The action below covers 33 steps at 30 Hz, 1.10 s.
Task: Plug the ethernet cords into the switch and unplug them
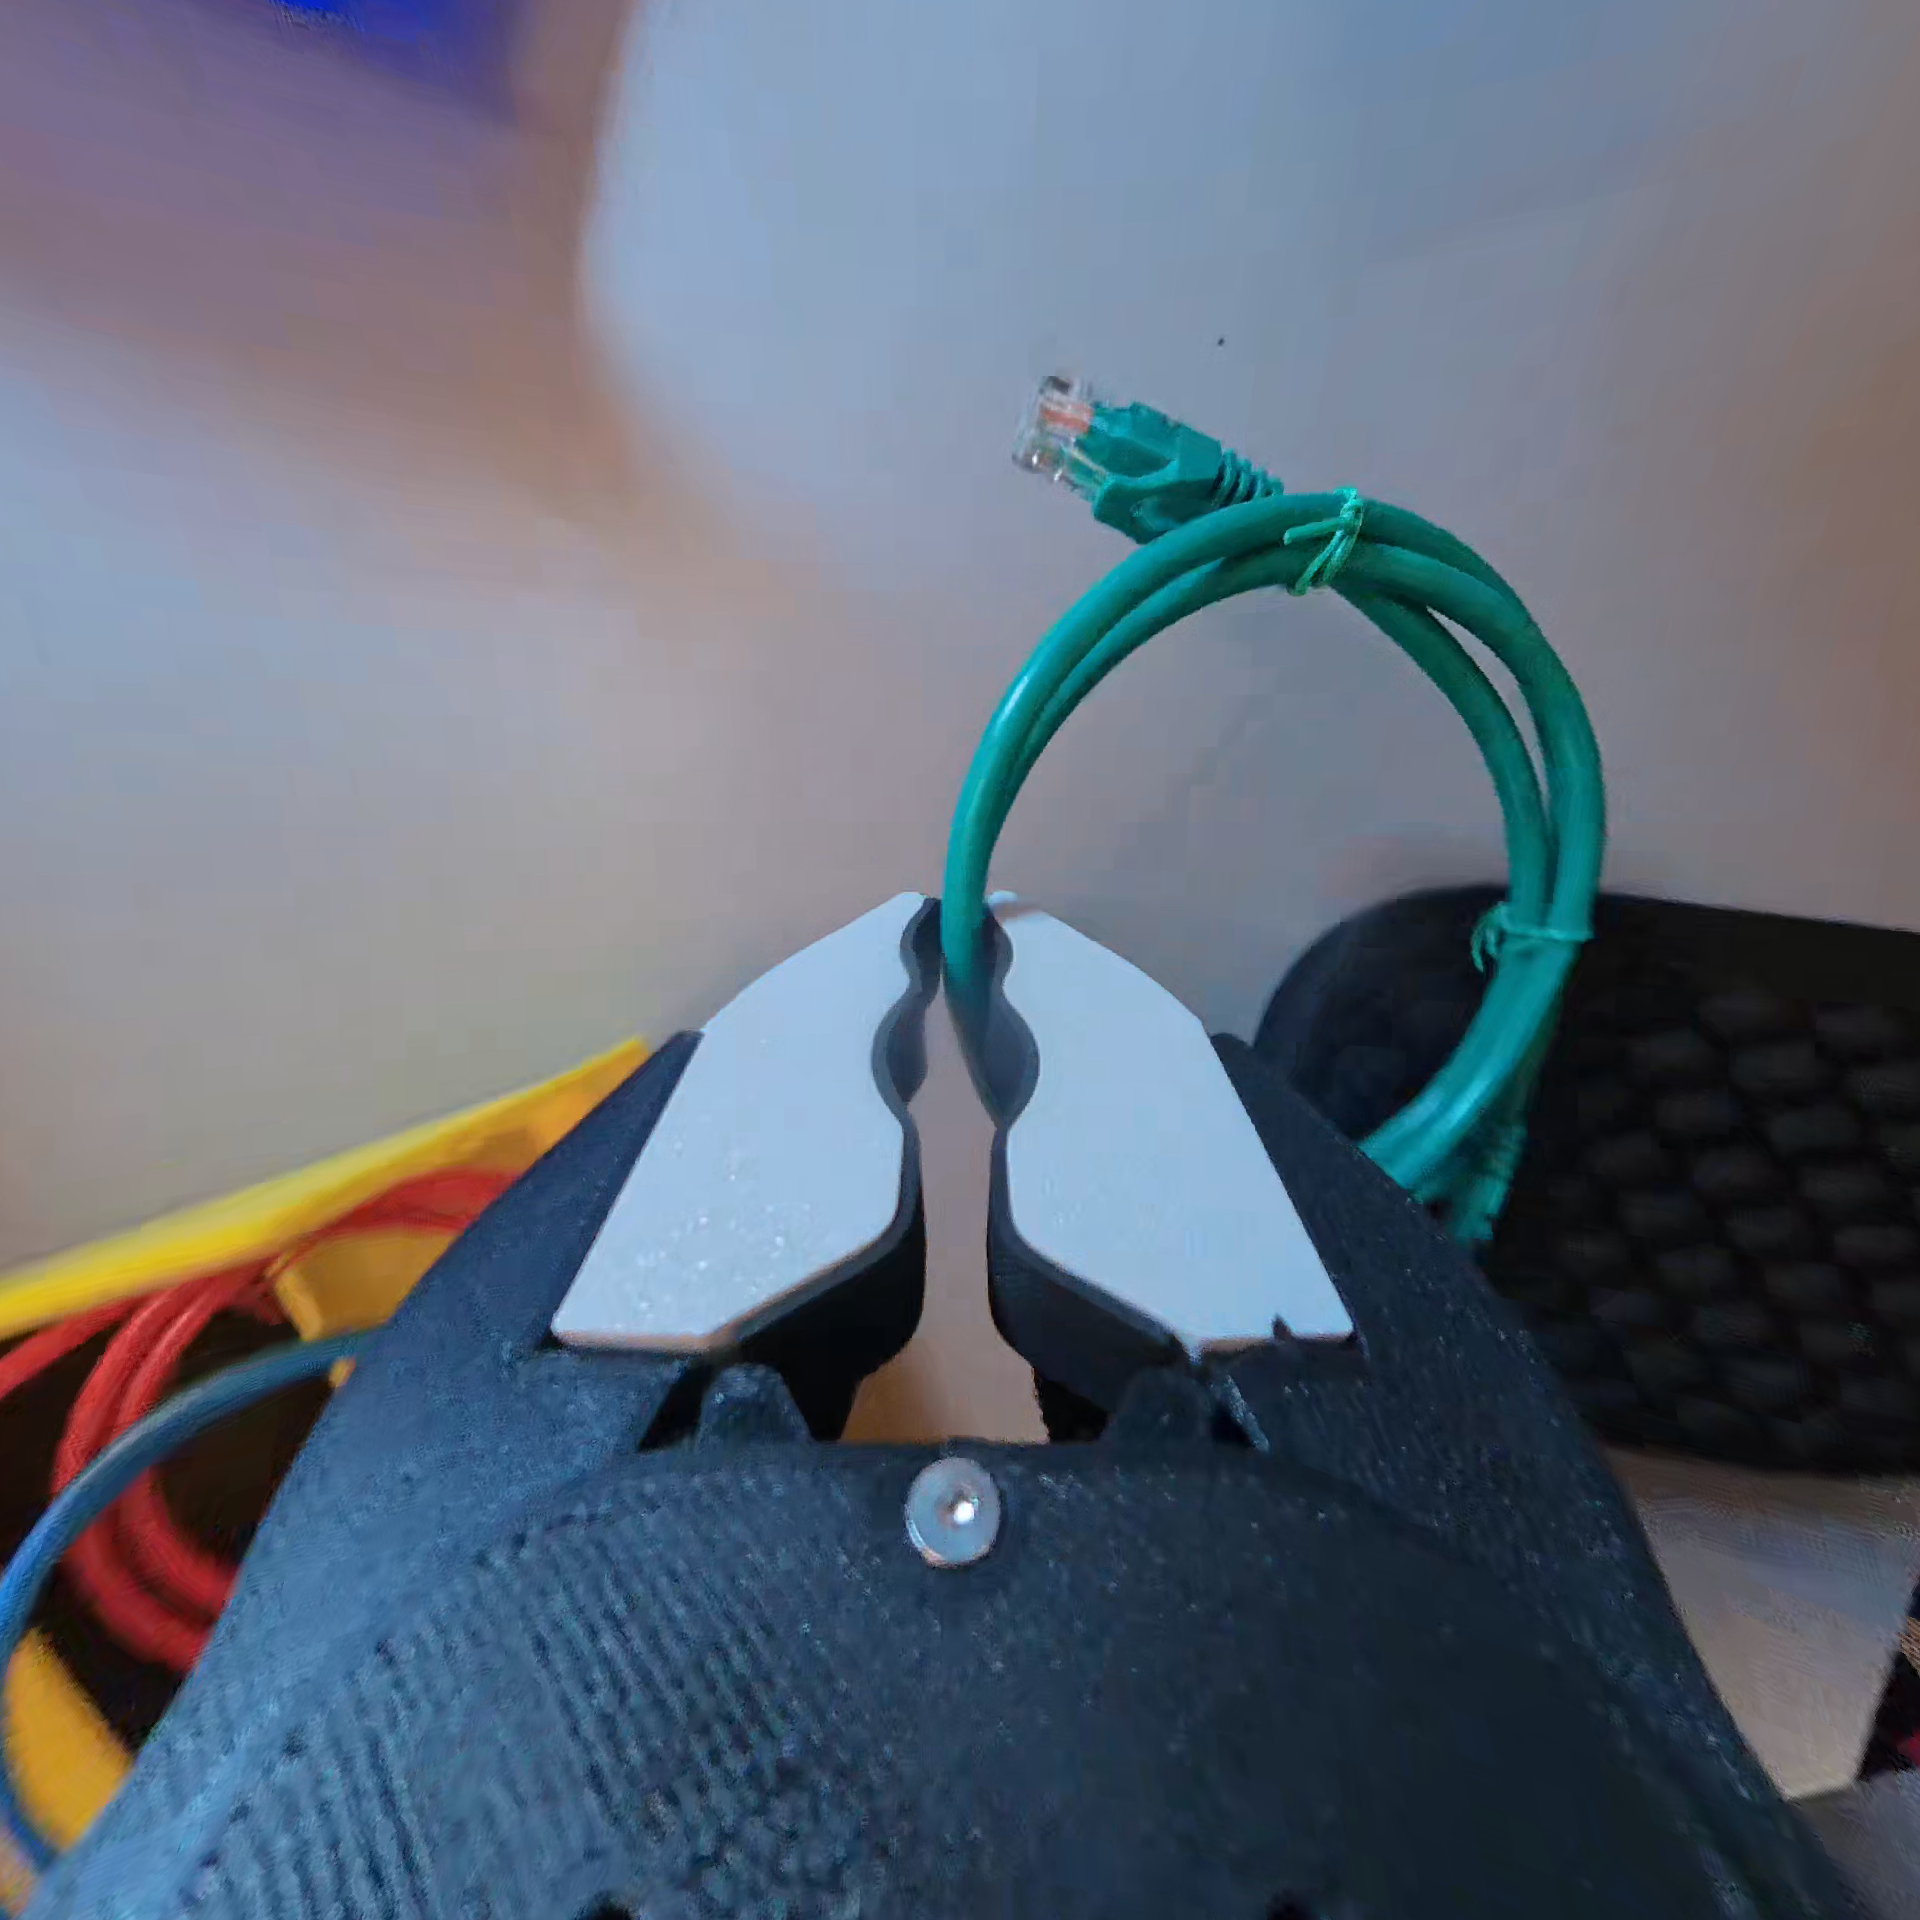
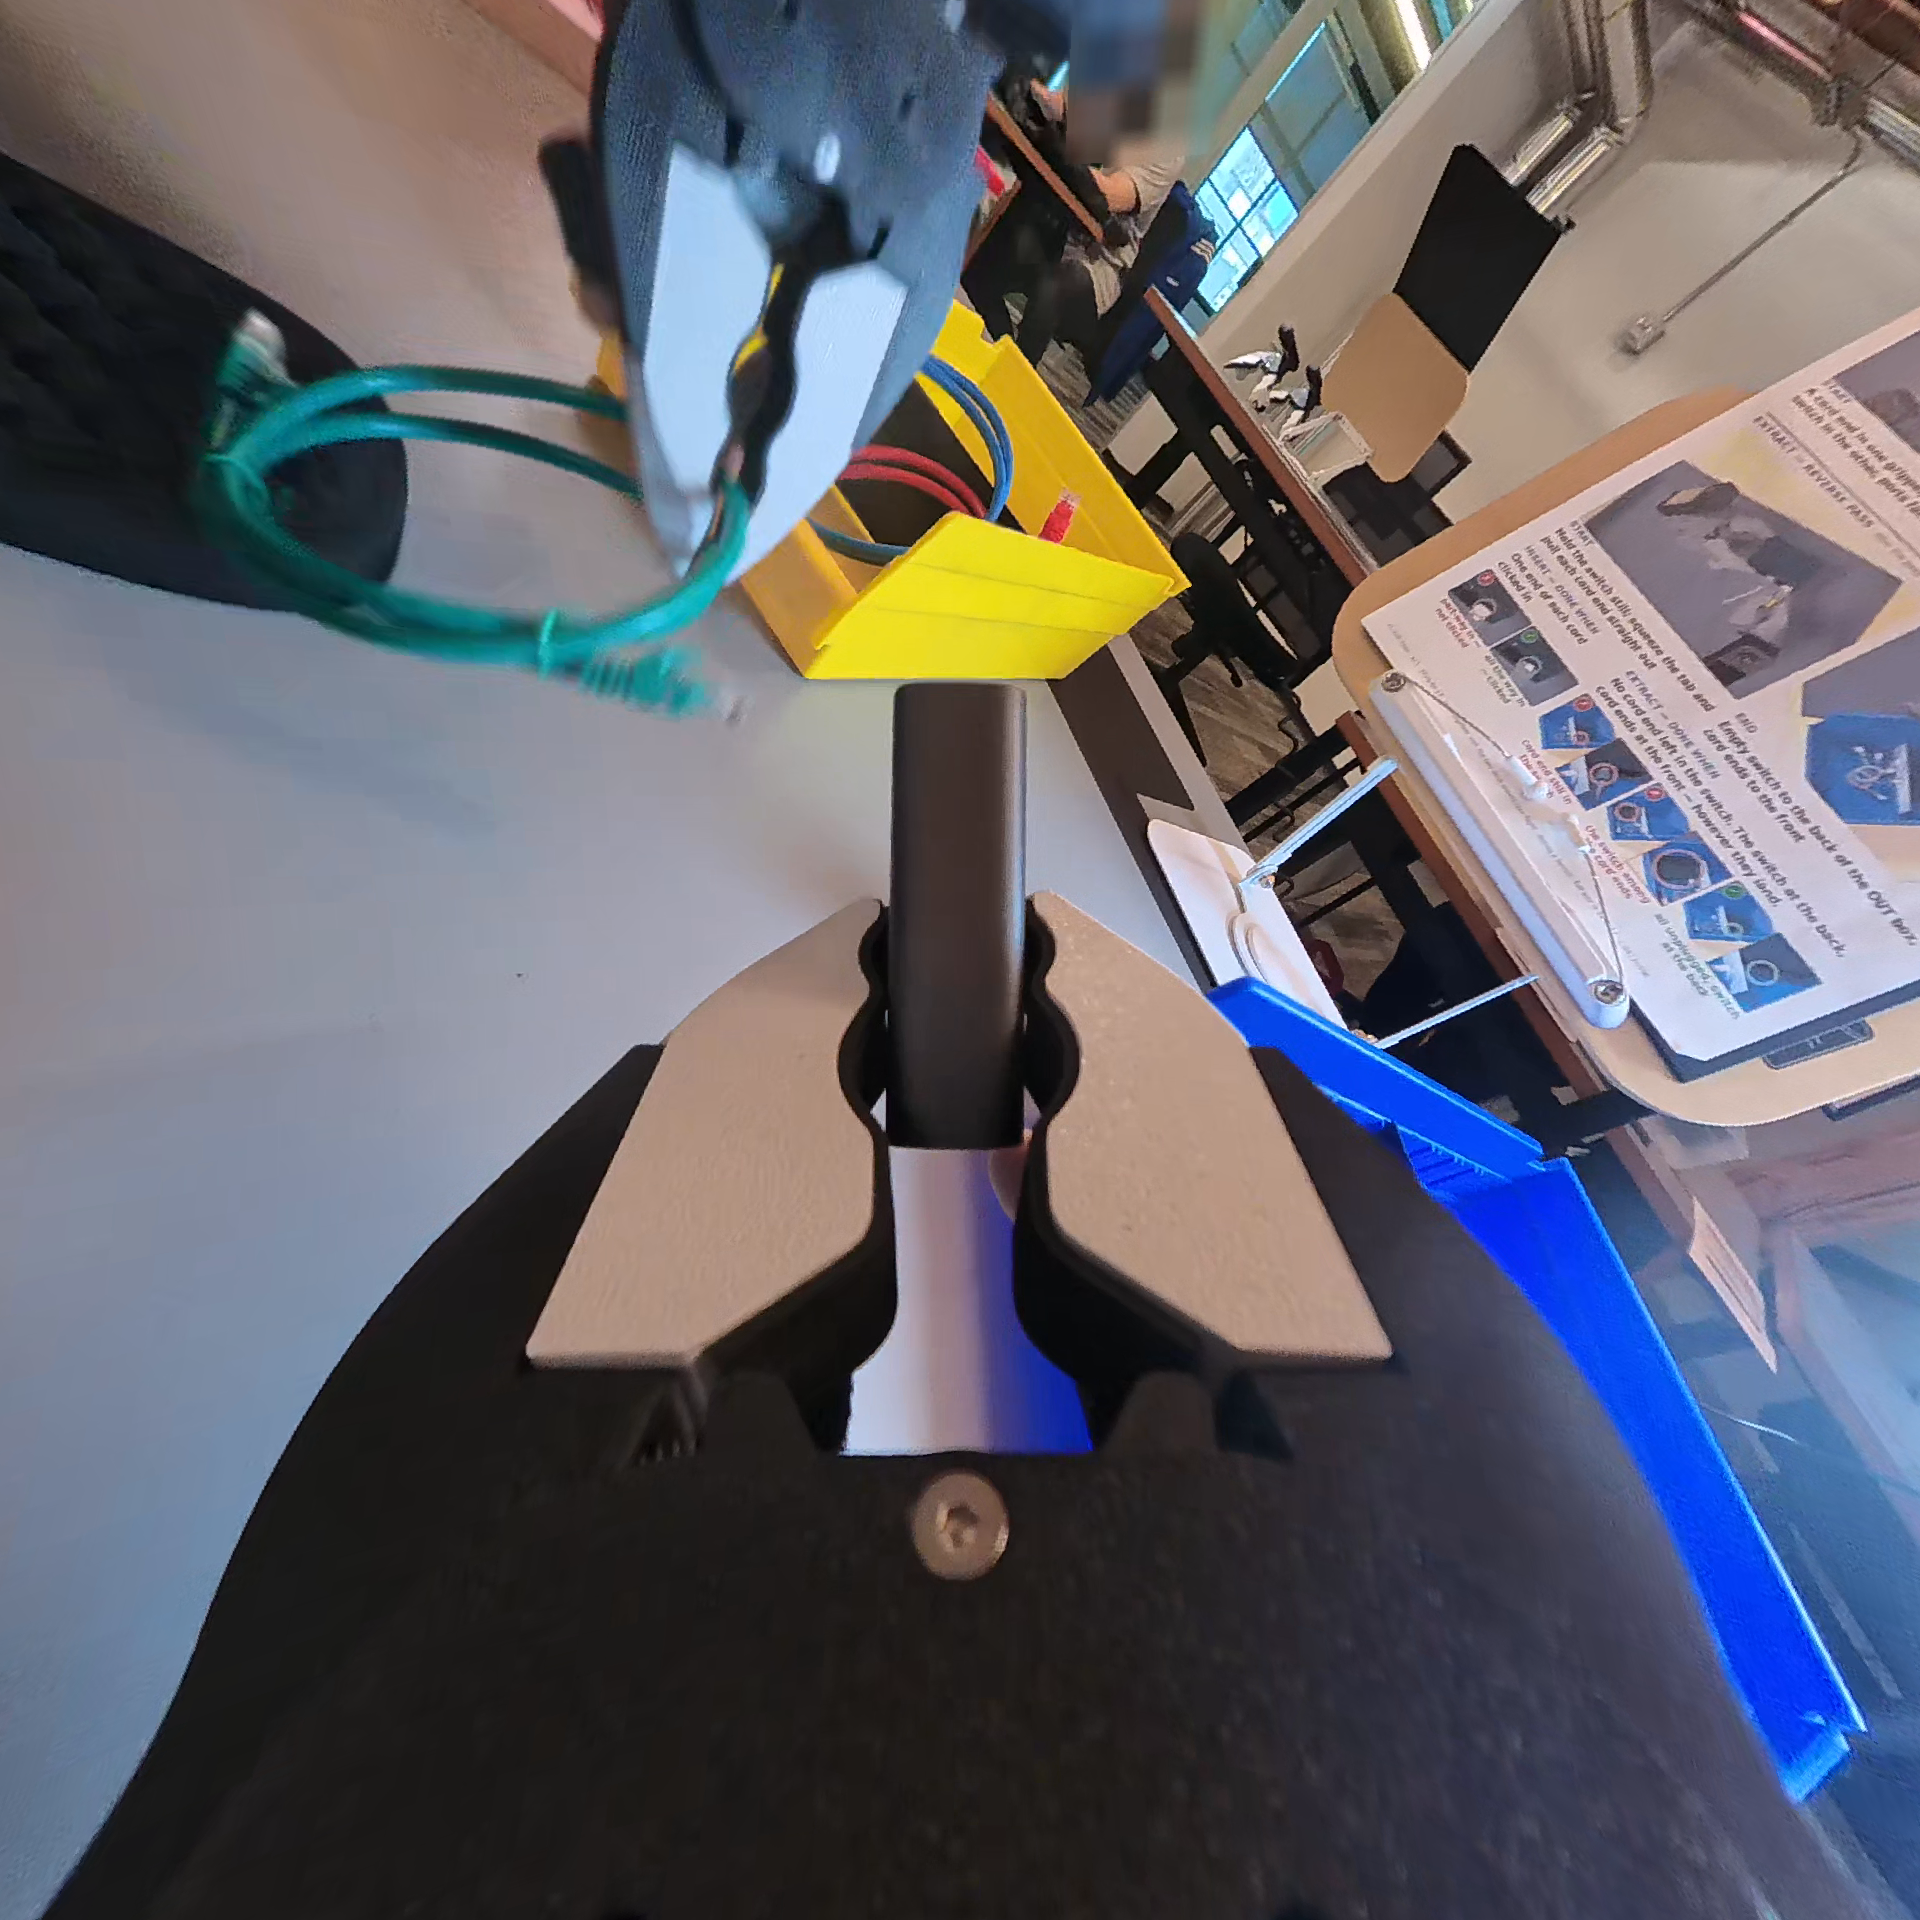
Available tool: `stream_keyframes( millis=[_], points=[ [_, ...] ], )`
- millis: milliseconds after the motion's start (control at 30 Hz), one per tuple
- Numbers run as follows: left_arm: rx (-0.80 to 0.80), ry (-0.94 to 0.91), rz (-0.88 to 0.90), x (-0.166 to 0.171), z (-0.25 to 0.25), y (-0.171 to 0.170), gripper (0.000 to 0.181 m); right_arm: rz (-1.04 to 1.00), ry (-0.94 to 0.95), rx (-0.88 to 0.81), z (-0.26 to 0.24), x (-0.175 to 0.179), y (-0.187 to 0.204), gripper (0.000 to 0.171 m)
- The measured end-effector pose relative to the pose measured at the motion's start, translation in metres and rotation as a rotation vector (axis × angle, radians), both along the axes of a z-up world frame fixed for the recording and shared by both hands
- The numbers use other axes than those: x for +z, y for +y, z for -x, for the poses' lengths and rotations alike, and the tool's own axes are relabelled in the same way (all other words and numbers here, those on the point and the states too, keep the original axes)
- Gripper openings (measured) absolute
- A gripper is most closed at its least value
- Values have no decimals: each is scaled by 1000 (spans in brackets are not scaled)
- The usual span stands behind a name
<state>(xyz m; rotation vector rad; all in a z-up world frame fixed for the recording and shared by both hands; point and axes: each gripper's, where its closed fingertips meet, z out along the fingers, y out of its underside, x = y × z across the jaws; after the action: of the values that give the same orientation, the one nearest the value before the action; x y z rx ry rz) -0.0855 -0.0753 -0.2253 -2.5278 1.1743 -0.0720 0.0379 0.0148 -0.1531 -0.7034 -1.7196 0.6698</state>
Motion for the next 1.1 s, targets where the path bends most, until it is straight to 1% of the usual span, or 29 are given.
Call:
stream_keyframes(
  millis=[33,67,133,200,267,333,367,467,533,600,667,733,833,867,933,1033,1100],
  points=[
    [-4,-12,12,-13,-4,4,6,-2,-4,-5,0,-1,2,21],
    [-5,-21,14,-22,-6,9,10,-4,-8,-9,0,-3,3,21],
    [16,-21,-22,-28,-6,20,17,-6,-16,-15,0,-6,6,21],
    [48,-47,-91,-16,-7,31,27,-7,-19,-20,-1,-7,9,21],
    [89,-123,-175,5,-17,37,27,-6,-22,-24,-1,-8,12,21],
    [106,-241,-202,19,-41,32,27,-6,-22,-27,-2,-8,14,21],
    [109,-290,-178,17,-55,25,27,-5,-24,-28,-2,-8,14,21],
    [140,-363,-83,-5,-90,2,26,-15,-30,-32,-2,-10,15,21],
    [204,-352,-74,-17,-94,-3,26,-30,-32,-39,-3,-11,15,21],
    [262,-363,-89,-22,-95,-3,26,-36,-35,-40,-3,-11,14,21],
    [291,-312,-80,-34,-93,-2,26,-37,-38,-35,-3,-12,12,21],
    [273,-243,-62,-46,-93,-2,25,-42,-39,-32,-3,-12,11,21],
    [224,-162,-110,-46,-92,10,23,-52,-39,-33,-4,-12,10,21],
    [189,-131,-107,-47,-91,12,23,-52,-37,-33,-5,-11,10,21],
    [54,-81,-92,-47,-91,10,21,-48,-36,-33,-5,-11,10,21],
    [-43,38,-44,-45,-72,2,18,-47,-41,-36,-6,-12,12,21],
    [-82,60,-7,-41,-62,-5,20,-44,-45,-36,-6,-14,13,21]
  ],
)
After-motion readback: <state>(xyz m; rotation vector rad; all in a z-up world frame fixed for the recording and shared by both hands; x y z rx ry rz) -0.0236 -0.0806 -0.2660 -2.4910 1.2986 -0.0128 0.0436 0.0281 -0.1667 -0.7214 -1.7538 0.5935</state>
